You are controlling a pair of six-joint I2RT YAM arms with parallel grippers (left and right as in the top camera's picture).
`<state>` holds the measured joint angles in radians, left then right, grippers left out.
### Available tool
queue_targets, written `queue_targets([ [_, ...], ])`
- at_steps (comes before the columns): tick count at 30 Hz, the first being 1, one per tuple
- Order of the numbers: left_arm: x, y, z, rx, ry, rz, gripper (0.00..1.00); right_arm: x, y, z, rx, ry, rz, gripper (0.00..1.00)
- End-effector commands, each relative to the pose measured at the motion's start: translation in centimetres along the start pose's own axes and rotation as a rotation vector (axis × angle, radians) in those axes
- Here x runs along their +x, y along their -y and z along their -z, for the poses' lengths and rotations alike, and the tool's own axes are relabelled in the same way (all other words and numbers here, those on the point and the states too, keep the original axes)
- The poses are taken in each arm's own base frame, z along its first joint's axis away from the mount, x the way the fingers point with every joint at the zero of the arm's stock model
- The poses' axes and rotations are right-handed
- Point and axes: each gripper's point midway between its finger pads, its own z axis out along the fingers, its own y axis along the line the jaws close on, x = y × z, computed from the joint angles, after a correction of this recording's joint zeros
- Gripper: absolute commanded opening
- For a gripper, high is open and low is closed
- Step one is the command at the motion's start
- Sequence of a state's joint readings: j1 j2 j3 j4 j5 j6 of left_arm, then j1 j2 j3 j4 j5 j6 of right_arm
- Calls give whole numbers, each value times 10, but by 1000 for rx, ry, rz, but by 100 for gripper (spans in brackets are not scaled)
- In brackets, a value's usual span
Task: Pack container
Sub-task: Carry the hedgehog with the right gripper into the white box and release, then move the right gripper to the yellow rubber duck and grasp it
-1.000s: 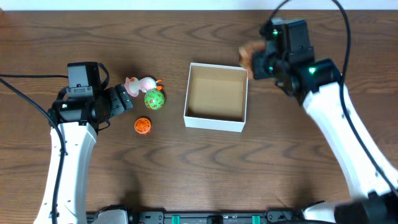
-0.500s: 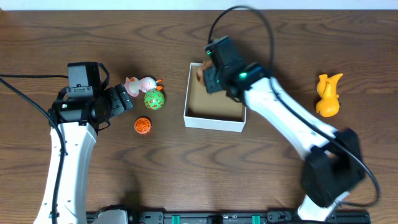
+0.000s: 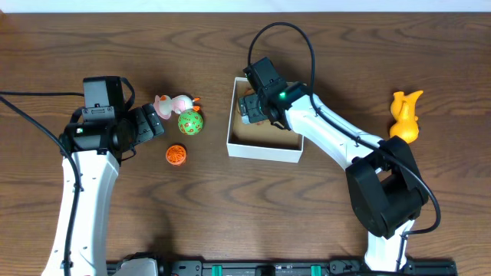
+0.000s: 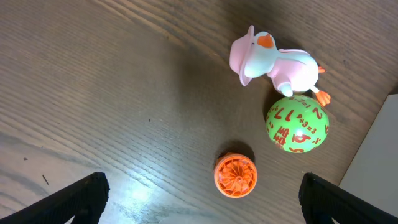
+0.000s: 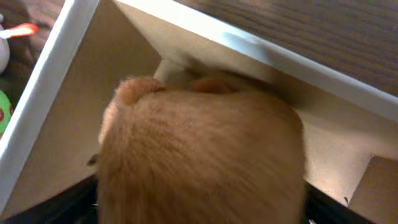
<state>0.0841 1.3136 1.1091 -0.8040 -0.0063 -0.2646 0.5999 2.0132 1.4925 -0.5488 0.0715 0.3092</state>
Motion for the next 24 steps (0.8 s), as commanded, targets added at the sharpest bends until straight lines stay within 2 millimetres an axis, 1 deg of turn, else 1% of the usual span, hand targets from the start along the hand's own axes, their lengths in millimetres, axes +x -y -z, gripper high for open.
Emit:
queue_targets([
  [1, -6, 0, 3, 1, 14, -4, 98, -5, -7, 8, -5, 22, 66, 98],
  [3, -6, 0, 3, 1, 13, -4, 98, -10, -7, 16, -10, 41, 67, 99],
  [6, -6, 0, 3, 1, 14, -4, 98, -21, -7, 35, -10, 85, 68, 99],
  [7, -6, 0, 3, 1, 13, -4, 98, -26, -6, 43, -3, 105, 70, 99],
  [9, -6, 0, 3, 1, 13, -4, 98, -36, -1, 67, 16, 152, 86, 97],
  [12, -6, 0, 3, 1, 14, -4, 98, -47, 19, 103, 104, 217, 65, 98],
  [14, -6, 0, 3, 1, 14, -4, 98, -51, 43, 129, 187, 248, 39, 98],
  [17, -6, 0, 3, 1, 14, -4, 98, -45, 82, 161, 287, 248, -27, 98],
  [20, -6, 0, 3, 1, 14, -4, 98, -28, 136, 185, 382, 202, -153, 98],
  [21, -6, 0, 3, 1, 14, -4, 98, -22, 154, 189, 409, 181, -189, 98],
  [24, -6, 0, 3, 1, 14, -4, 98, 5, 221, 197, 511, 95, -345, 99],
])
